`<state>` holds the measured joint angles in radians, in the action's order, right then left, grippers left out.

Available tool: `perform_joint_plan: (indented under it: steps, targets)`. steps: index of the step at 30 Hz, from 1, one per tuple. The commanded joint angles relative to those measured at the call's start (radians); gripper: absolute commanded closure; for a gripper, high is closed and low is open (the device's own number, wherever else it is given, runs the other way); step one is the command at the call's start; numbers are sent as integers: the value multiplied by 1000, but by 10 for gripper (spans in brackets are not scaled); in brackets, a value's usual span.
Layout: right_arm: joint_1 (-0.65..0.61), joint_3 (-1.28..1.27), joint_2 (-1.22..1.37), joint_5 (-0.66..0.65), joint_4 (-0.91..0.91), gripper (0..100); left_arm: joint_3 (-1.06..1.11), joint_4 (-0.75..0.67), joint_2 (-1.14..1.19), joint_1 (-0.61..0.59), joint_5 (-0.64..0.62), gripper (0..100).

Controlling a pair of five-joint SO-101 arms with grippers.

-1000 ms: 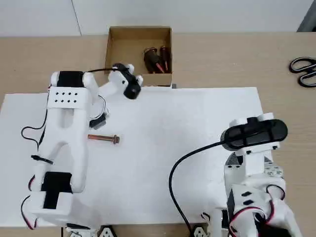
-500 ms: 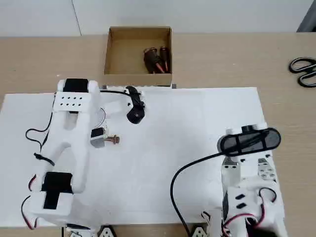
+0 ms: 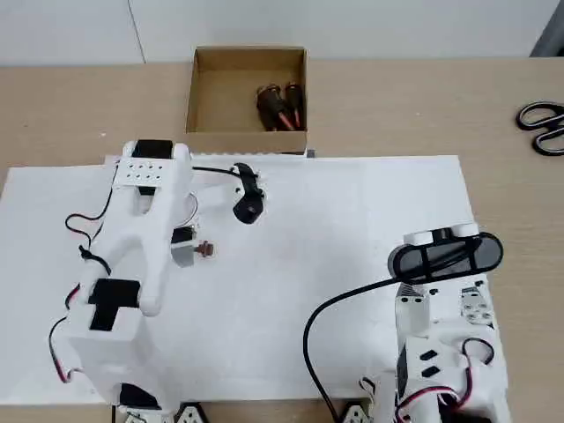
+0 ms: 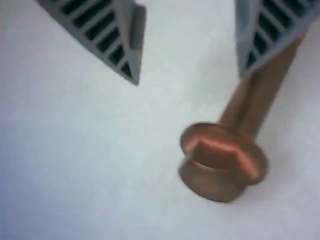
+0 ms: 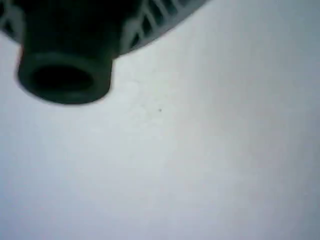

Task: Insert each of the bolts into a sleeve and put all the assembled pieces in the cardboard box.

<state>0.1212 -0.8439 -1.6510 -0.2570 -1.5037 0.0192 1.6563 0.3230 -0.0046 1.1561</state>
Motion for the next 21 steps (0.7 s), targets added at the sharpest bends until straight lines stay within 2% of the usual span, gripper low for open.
perform_joint_plan:
  steps: [1, 15, 21]
  targets:
    - [13, 2, -4, -6, 19, 995, -54, -25, 26, 3, 8, 876]
    - [13, 2, -4, -6, 19, 995, -68, -54, 124, 57, 6, 880]
    - [13, 2, -4, -6, 19, 995, -65, -75, 126, 54, 6, 976]
